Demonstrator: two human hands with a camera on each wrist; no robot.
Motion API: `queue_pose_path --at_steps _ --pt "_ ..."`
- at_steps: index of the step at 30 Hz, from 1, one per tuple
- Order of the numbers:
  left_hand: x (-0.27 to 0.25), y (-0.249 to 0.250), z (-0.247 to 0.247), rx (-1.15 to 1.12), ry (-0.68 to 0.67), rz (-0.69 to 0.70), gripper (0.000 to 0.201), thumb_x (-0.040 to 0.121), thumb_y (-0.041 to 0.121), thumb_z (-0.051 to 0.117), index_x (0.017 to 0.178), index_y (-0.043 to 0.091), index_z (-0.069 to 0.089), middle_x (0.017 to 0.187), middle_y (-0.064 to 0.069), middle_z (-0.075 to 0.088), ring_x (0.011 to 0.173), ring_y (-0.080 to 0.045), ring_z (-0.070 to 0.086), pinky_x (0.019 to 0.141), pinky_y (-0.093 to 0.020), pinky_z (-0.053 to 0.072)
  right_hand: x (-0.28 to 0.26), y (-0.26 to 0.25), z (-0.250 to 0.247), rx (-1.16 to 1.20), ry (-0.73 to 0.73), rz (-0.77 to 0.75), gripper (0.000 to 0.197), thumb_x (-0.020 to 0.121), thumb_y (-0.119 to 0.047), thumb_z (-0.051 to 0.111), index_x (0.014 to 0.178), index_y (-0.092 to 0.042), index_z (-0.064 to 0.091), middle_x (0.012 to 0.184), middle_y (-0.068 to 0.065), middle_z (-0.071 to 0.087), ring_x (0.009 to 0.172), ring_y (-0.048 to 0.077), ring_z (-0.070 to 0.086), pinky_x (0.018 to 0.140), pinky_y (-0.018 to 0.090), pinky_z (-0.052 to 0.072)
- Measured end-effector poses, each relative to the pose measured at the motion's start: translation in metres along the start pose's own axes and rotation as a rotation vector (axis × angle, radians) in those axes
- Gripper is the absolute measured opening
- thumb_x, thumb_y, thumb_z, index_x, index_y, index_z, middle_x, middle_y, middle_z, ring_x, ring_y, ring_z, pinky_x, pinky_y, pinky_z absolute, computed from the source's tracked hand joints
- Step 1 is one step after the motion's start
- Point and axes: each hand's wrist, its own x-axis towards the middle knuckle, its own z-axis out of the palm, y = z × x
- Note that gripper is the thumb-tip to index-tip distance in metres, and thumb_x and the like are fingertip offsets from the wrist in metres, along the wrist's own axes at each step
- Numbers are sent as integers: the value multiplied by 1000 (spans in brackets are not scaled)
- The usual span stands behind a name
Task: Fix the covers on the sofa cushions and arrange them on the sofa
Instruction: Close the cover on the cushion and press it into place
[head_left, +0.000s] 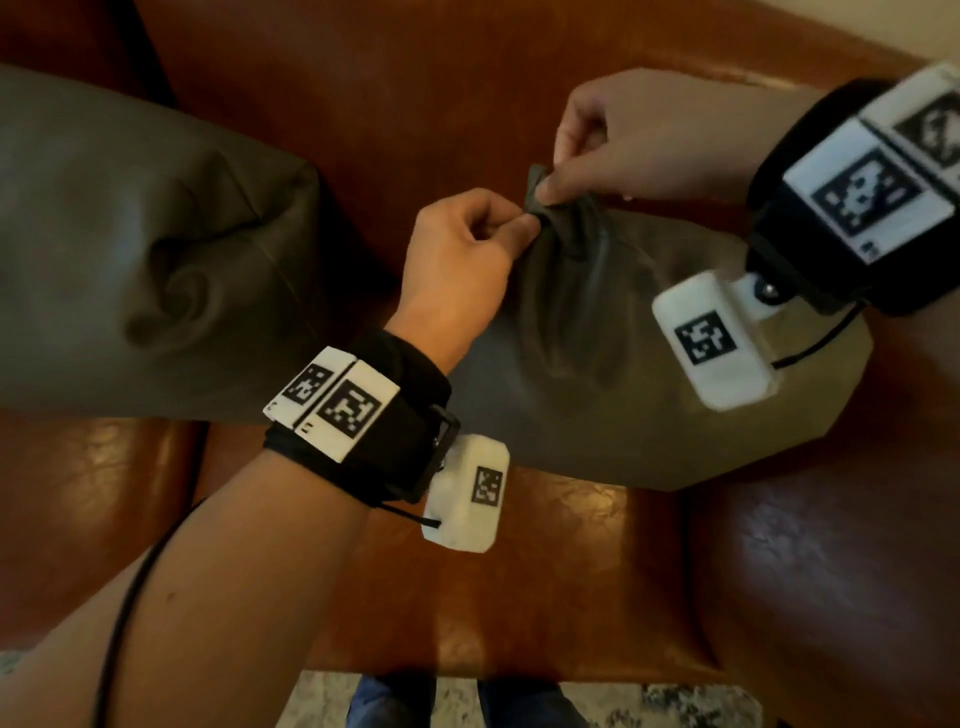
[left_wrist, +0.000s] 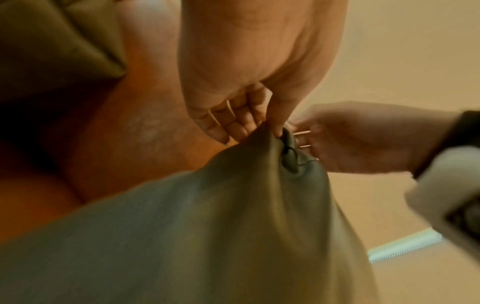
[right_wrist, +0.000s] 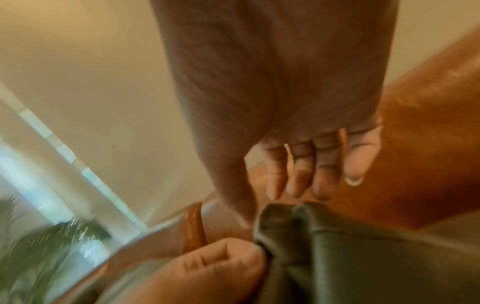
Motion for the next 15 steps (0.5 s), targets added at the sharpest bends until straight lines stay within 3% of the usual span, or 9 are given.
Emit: queue_pose_path --at_steps 4,9,12,15 --pt "-4 -1 -1 -253 -40 -149 12 94 9 58 87 7 68 96 -21 67 88 -24 62 84 -39 52 -14 1 10 -79 34 -106 29 80 -48 71 89 -22 61 78 -7 58 69 4 51 60 23 39" --pt "-6 -3 -2 -377 -41 -212 17 98 9 53 89 7 66 80 -6 65 73 -14 61 70 -27 51 -8 1 14 -95 86 -161 19 88 -36 66 82 -19 66 75 -11 57 67 1 51 56 17 34" --pt "-9 -8 -1 -418 -12 -235 20 99 11 52 85 11 66 74 1 64 67 -7 60 66 -23 51 -7 3 13 -24 50 -112 20 90 -35 64 82 -17 69 82 -5 63 77 8 57 60 19 39" --pt "-13 -13 2 -491 -14 -242 20 99 11 51 85 12 65 81 -3 66 79 -13 61 82 -32 52 -10 5 9 145 -34 17 18 90 -37 64 87 -21 72 90 -3 68 88 13 61 69 23 43"
